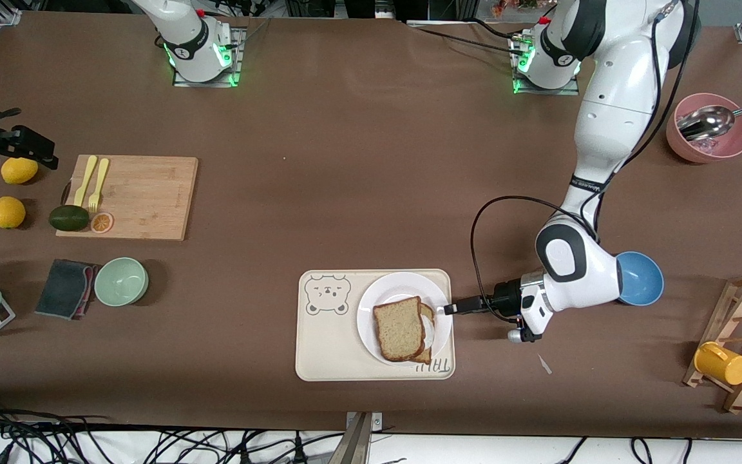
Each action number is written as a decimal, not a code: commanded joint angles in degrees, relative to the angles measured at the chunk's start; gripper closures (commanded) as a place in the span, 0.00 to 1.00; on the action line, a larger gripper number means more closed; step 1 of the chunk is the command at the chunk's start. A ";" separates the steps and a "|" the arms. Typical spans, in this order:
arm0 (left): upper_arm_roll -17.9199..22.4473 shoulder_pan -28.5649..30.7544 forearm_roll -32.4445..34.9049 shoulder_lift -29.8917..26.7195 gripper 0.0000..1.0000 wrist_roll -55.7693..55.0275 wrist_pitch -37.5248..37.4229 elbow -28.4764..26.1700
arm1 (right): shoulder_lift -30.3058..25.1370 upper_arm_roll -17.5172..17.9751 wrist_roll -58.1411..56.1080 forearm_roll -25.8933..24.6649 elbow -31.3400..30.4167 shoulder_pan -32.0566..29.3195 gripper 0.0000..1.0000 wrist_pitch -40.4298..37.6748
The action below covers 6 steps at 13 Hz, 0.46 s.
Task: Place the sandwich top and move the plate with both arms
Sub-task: 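Open the left gripper and release the plate rim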
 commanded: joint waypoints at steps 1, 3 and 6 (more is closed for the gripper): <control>0.26 0.33 6.51 -3.55 0.06 -3.58 -2.21 -0.91 | -1.31 0.44 -0.29 0.12 -0.87 -0.45 0.00 0.10; 0.26 0.50 15.19 -6.27 0.01 -7.35 -5.19 -1.00 | -1.31 0.44 -0.29 0.12 -0.87 -0.45 0.00 0.18; 0.17 0.33 32.32 -11.54 0.01 -13.42 -7.04 -2.40 | -1.23 0.44 -0.29 0.12 -0.87 -0.45 0.00 0.10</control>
